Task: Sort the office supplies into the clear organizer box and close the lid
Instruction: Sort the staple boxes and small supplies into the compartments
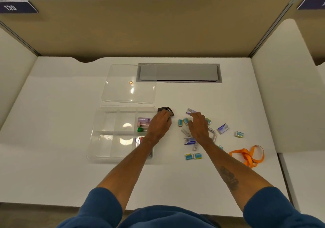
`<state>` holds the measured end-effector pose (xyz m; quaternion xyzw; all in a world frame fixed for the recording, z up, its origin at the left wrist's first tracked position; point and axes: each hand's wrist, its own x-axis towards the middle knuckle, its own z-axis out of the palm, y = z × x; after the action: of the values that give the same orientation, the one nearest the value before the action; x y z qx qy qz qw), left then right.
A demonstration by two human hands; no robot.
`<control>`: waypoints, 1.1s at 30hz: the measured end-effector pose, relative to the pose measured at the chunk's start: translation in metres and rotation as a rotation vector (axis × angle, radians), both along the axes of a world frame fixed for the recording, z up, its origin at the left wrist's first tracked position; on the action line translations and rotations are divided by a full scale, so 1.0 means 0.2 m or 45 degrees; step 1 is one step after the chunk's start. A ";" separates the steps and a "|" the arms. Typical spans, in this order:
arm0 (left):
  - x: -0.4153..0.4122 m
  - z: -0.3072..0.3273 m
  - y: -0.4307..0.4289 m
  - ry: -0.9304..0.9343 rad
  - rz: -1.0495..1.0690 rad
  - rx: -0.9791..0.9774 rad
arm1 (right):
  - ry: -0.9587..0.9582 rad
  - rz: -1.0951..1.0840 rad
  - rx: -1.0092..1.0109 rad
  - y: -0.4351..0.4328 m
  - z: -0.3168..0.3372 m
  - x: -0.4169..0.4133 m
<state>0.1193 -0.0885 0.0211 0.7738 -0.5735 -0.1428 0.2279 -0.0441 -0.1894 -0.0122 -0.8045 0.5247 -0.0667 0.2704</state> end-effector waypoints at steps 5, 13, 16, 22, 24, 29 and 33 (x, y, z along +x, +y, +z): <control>-0.15 -0.05 -0.12 0.098 -0.102 0.171 | -0.036 0.086 0.182 -0.03 -0.01 -0.08; -0.20 -0.19 -0.21 0.102 -0.026 0.398 | 0.084 0.322 0.229 -0.04 -0.04 0.01; -0.22 -0.22 -0.25 0.093 -0.005 0.426 | 0.087 0.317 0.159 -0.04 -0.06 0.06; -0.22 -0.21 -0.30 0.098 -0.076 0.435 | 0.123 0.287 0.154 -0.04 -0.06 0.07; -0.21 -0.22 -0.30 0.078 -0.118 0.439 | 0.124 0.285 0.155 -0.04 -0.07 0.07; -0.20 -0.19 -0.27 0.114 -0.094 0.377 | 0.039 0.145 0.165 -0.01 -0.03 0.07; -0.14 -0.11 -0.25 0.194 -0.048 0.221 | -0.241 -0.060 0.172 0.03 0.07 0.10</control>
<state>0.0917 -0.1379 -0.0006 0.7666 -0.5545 -0.2544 0.2002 -0.0246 -0.1837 0.0010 -0.7619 0.5188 -0.1132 0.3707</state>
